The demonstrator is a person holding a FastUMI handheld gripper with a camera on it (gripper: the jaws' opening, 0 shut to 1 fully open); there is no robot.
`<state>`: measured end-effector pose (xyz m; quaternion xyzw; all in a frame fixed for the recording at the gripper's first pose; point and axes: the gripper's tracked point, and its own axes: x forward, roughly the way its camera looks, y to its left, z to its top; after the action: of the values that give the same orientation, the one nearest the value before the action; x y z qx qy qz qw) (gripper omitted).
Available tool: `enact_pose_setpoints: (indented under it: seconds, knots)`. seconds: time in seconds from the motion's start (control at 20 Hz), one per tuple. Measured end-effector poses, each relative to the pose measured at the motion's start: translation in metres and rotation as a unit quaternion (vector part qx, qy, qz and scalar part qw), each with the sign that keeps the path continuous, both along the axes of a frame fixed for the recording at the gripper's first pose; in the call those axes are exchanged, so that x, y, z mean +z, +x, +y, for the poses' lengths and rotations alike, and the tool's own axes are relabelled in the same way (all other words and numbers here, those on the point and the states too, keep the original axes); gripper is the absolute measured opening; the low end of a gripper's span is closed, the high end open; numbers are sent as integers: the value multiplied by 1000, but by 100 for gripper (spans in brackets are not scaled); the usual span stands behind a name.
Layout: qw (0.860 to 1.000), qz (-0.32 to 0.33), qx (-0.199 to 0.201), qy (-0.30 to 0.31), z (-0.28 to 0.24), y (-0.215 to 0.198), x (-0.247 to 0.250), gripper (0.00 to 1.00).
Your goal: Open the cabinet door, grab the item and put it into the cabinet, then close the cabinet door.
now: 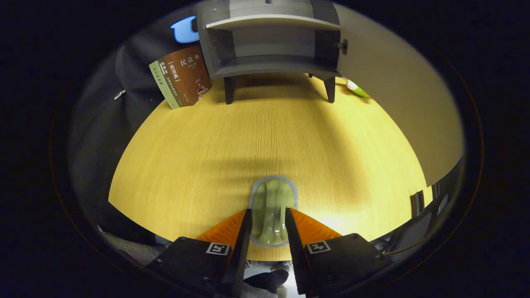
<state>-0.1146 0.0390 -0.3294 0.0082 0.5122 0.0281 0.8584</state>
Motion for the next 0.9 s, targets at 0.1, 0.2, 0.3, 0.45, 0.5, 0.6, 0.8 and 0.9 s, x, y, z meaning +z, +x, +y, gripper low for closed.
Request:
enact_pose_setpoints:
  seconds: [0.1, 0.2, 0.3, 0.45, 0.5, 0.6, 0.8, 0.9]
  knots:
    - [1000, 7, 8, -13, -2, 2, -7, 52]
    - [1000, 16, 14, -22, -1, 5, -10, 52]
    - [999, 22, 15, -26, 0, 7, -13, 52]
    - [998, 38, 25, -43, -5, 6, -23, 52]
    - [998, 42, 26, -42, -5, 5, -25, 52]
    - [998, 41, 23, -41, -5, 6, -25, 52]
    - [997, 49, 31, -42, -10, 8, -25, 19]
    - [997, 57, 34, -39, -11, 8, -26, 19]
